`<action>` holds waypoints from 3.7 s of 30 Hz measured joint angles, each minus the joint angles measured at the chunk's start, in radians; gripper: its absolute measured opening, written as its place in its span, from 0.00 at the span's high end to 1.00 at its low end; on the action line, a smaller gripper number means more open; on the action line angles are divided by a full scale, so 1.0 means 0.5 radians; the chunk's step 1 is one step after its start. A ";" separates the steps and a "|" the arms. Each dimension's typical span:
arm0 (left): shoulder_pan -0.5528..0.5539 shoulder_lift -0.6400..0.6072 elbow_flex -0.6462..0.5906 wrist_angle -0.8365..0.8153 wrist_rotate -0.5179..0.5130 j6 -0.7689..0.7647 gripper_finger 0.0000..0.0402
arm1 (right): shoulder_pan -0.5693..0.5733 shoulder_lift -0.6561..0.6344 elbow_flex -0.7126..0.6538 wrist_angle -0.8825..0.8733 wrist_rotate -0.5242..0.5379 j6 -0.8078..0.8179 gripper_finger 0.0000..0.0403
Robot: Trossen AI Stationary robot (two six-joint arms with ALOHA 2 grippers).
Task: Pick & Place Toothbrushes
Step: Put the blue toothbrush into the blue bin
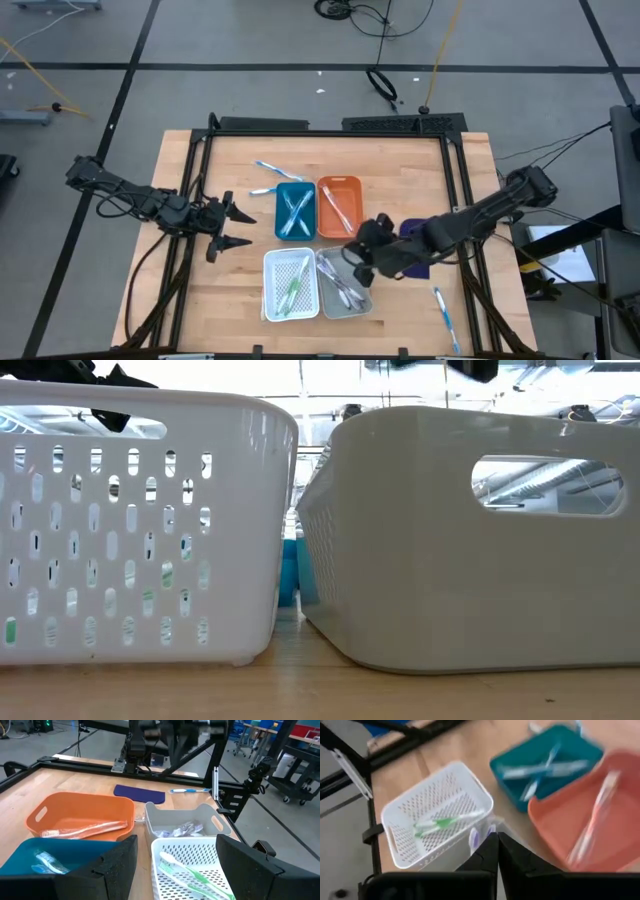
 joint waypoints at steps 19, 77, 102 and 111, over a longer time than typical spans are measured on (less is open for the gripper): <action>0.000 0.000 0.000 0.037 -0.159 0.007 0.33 | 0.004 -0.996 -0.960 1.016 -0.019 -0.688 1.00; 2.288 1.746 1.621 -1.573 0.738 0.370 0.33 | -0.271 -2.702 -2.296 1.987 -0.448 -1.550 1.00; 2.208 2.476 1.972 -2.047 0.515 1.654 0.11 | -0.271 -2.766 -2.298 1.913 -0.447 -1.468 1.00; 2.187 2.475 1.952 -1.992 0.575 1.633 0.06 | -0.271 -2.765 -2.298 1.913 -0.446 -1.459 1.00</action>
